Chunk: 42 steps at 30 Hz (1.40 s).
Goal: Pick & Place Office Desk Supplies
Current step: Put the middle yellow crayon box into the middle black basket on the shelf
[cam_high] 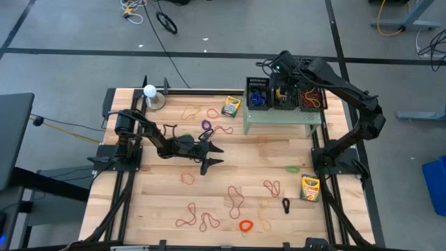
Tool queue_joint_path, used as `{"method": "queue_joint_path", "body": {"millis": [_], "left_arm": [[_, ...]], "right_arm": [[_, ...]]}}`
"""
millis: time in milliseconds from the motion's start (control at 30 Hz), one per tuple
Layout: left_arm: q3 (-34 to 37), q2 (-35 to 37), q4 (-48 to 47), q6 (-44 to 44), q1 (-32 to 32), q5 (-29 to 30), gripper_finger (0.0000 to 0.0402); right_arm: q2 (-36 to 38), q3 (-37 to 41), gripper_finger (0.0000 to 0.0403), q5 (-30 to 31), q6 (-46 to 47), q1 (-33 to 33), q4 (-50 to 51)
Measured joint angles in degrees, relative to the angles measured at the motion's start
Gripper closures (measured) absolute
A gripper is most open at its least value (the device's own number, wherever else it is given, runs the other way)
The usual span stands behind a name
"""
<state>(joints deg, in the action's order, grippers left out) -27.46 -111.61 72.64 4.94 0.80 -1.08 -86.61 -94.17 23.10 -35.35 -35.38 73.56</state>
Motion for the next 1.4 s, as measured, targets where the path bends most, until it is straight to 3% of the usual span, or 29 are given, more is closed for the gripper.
{"method": "queue_joint_path", "body": {"millis": [133,333,467,600,800,1067,1400], "left_arm": [[0.00,0.00,0.00,0.01,-0.04,-0.29,0.0184],[0.00,0.00,0.00,0.01,-0.04,-0.59,0.0184],[-0.02,0.01,-0.07,0.01,-0.04,-0.61,0.0184],[0.00,0.02,-0.07,0.01,-0.04,-0.66,0.0184],[-0.02,0.02,-0.58,0.01,-0.07,-0.70,0.0184],[-0.02,0.02,-0.63,0.00,-0.07,-0.68,0.0184],[-0.02,0.02,-0.63,-0.01,-0.07,-0.66,0.0184]], "right_arm": [[0.07,-0.02,0.0235,2.86,1.54,-0.04,1.34],[1.97,-0.04,0.0250,1.82,4.66,-0.04,5.56],[2.50,-0.02,0.0315,-5.45,10.40,-0.84,9.03],[2.52,3.96,0.0392,-5.18,11.07,-0.39,6.83],[2.38,12.73,0.0392,-7.05,10.76,-0.46,-0.03],[2.40,18.32,0.0397,-7.86,10.89,-0.48,-6.50],[2.50,21.41,0.0399,-0.85,12.03,-0.47,-10.34]]}}
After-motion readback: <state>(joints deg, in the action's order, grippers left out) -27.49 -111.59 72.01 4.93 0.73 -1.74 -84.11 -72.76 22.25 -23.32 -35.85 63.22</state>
